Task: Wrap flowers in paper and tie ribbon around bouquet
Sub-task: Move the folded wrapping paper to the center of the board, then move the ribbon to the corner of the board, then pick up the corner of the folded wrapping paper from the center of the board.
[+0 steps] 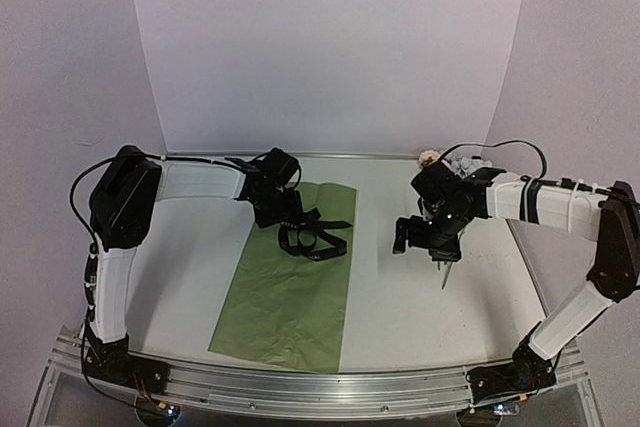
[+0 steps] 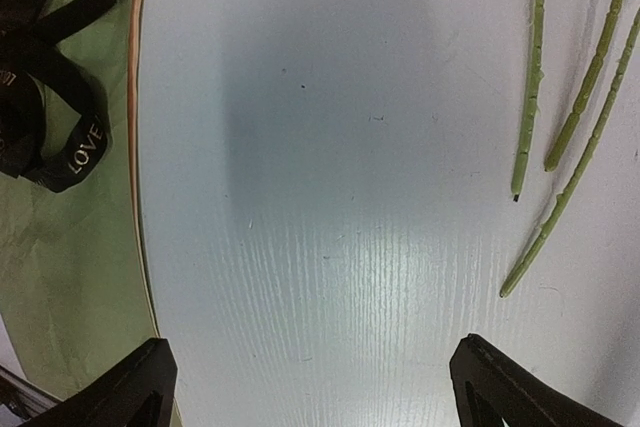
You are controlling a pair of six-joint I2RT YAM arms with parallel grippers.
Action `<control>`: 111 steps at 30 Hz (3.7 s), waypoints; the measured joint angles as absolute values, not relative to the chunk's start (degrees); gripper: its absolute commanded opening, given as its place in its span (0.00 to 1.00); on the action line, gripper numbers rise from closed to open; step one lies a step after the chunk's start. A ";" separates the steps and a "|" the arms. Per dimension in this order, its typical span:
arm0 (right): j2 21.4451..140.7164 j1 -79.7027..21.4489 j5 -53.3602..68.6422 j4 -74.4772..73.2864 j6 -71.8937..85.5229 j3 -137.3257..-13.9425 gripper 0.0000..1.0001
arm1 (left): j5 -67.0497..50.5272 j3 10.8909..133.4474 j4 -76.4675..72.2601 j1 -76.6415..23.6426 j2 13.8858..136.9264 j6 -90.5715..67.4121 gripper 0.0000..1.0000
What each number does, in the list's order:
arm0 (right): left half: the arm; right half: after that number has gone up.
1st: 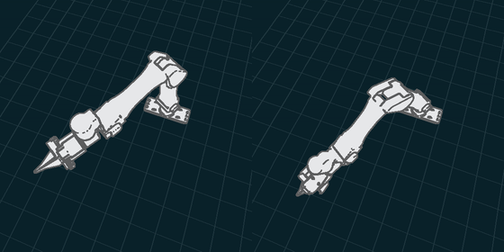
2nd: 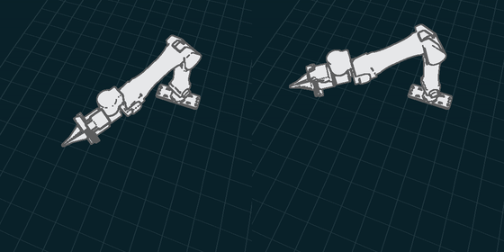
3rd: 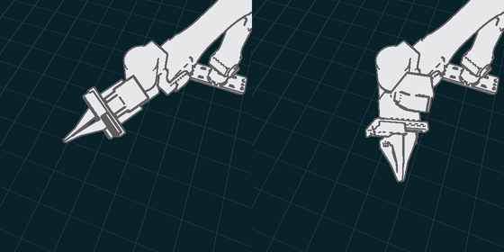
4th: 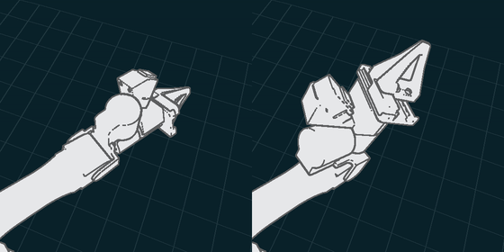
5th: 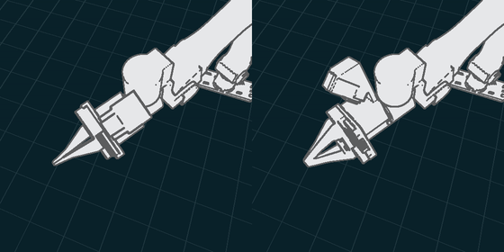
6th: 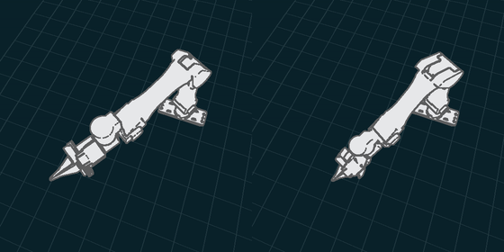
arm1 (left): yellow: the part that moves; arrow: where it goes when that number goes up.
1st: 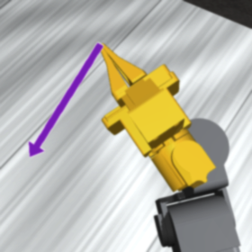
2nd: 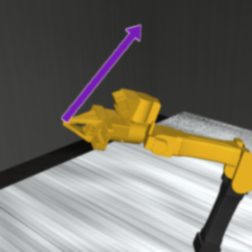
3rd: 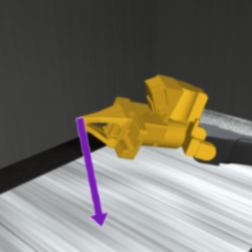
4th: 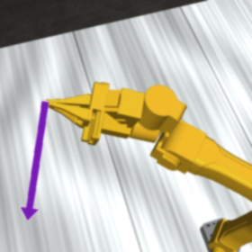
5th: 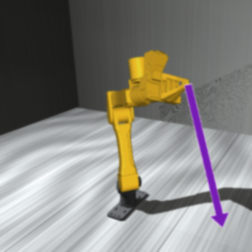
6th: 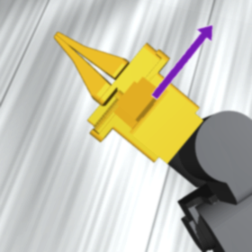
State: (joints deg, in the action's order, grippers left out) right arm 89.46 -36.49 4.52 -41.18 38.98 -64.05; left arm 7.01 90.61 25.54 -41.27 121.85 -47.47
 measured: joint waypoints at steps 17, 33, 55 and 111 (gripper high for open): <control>81.97 -36.49 1.77 -42.09 37.50 -62.53 0.98 | 18.37 118.30 39.49 -45.98 142.29 -35.44 0.81; 80.54 -36.49 -0.83 -43.40 37.50 -60.20 0.98 | 19.86 118.37 38.89 -44.19 141.63 -31.38 0.00; 83.18 -36.49 -1.04 -44.99 35.75 -65.72 0.98 | 36.13 119.02 36.05 -14.59 108.60 -21.67 0.00; 92.01 -42.66 13.22 -26.65 50.53 -55.27 0.79 | -4.84 52.99 23.12 -32.92 91.46 -36.25 0.60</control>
